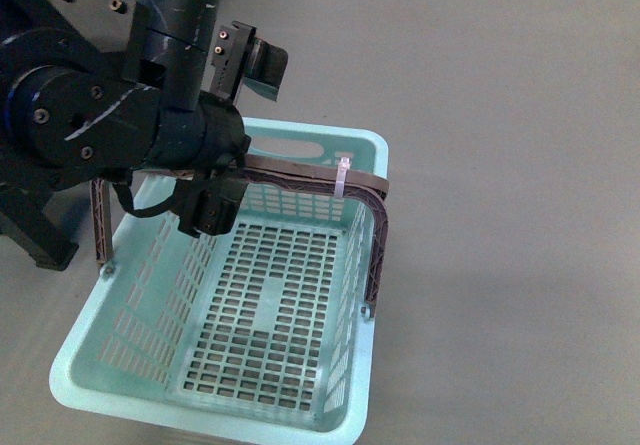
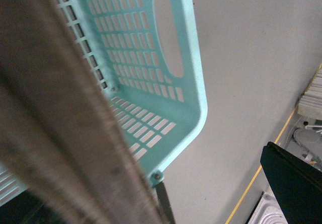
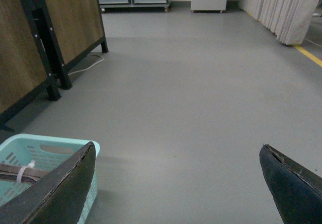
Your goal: Pick lemon and mango into basket
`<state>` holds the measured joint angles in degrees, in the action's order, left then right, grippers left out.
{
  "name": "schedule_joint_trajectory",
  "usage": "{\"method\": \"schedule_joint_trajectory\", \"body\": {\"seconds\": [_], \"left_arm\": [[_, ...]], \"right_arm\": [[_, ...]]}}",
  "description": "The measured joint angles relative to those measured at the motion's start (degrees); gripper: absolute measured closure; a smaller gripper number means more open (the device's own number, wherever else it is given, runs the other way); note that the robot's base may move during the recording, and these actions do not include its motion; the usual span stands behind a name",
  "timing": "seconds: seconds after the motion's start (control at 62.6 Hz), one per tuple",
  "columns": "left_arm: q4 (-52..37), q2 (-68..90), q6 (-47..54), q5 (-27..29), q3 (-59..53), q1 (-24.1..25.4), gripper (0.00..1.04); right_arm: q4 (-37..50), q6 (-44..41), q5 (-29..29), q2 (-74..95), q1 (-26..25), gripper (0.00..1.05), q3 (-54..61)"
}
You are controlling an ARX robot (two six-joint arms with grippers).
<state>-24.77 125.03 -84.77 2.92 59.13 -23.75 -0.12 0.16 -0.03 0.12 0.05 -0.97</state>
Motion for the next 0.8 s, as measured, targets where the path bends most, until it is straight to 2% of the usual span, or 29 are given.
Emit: {"method": "schedule_joint_trajectory", "body": {"seconds": [0.112,0.303,0.383,0.543,0.671,0.799], "left_arm": [[2.34,1.99,-0.37,0.44,2.6,-0.9,0.28],[7.74,3.48,-3.5,2.8,5.46,-1.4,0.76],[8.55,3.15,-5.95,3.04,5.68,-1.44,0.88],[9.27,-1.22,-5.44,3.3,3.39,-1.49,0.88],[9.6,-10.73,-5.42,3.98,-1.75,-1.36,0.88],[16.31,-32.61,-7.34,5.75,-8.33,-0.13,0.88]], "right_arm": [[0.0,0.0,0.0,0.0,0.0,0.09,0.0],[0.0,0.0,0.02,0.0,0.0,0.09,0.0],[0.0,0.0,0.02,0.0,0.0,0.09,0.0],[0.0,0.0,0.02,0.0,0.0,0.09,0.0],[0.0,0.0,0.0,0.0,0.0,0.09,0.0],[0.0,0.0,0.02,0.0,0.0,0.09,0.0]]}}
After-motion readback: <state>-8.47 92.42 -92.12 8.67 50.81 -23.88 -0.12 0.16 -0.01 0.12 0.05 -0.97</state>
